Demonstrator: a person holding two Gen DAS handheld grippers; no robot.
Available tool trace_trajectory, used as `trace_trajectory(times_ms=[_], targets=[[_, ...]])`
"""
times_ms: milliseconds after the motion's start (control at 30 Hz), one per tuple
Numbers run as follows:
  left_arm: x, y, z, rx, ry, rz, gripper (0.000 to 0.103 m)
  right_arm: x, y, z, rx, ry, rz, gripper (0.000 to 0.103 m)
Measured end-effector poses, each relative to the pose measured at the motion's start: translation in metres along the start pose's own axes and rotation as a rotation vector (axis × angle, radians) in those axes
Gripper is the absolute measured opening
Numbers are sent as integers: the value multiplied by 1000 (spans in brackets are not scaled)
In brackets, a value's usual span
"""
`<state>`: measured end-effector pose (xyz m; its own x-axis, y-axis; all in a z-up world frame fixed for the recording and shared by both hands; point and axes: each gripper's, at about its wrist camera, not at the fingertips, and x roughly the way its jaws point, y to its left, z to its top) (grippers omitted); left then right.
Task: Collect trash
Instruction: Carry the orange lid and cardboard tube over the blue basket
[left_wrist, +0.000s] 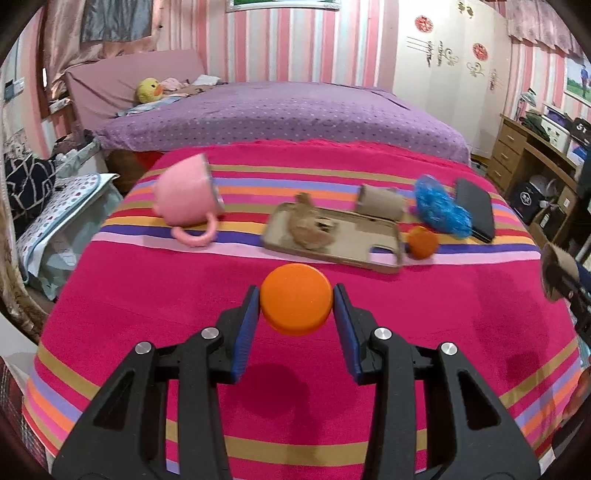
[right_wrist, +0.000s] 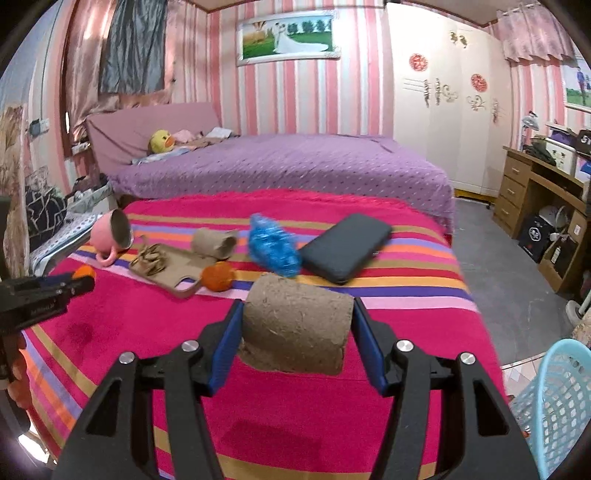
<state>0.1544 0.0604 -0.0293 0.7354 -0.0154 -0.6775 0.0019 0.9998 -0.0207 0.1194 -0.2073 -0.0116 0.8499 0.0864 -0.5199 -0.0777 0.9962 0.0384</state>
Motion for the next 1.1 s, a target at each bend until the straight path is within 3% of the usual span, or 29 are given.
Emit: trace_trajectory(times_ms=[1100], targets=[[2, -124, -1, 64, -55, -36, 39, -37, -117, -17, 1, -12, -99, 57]])
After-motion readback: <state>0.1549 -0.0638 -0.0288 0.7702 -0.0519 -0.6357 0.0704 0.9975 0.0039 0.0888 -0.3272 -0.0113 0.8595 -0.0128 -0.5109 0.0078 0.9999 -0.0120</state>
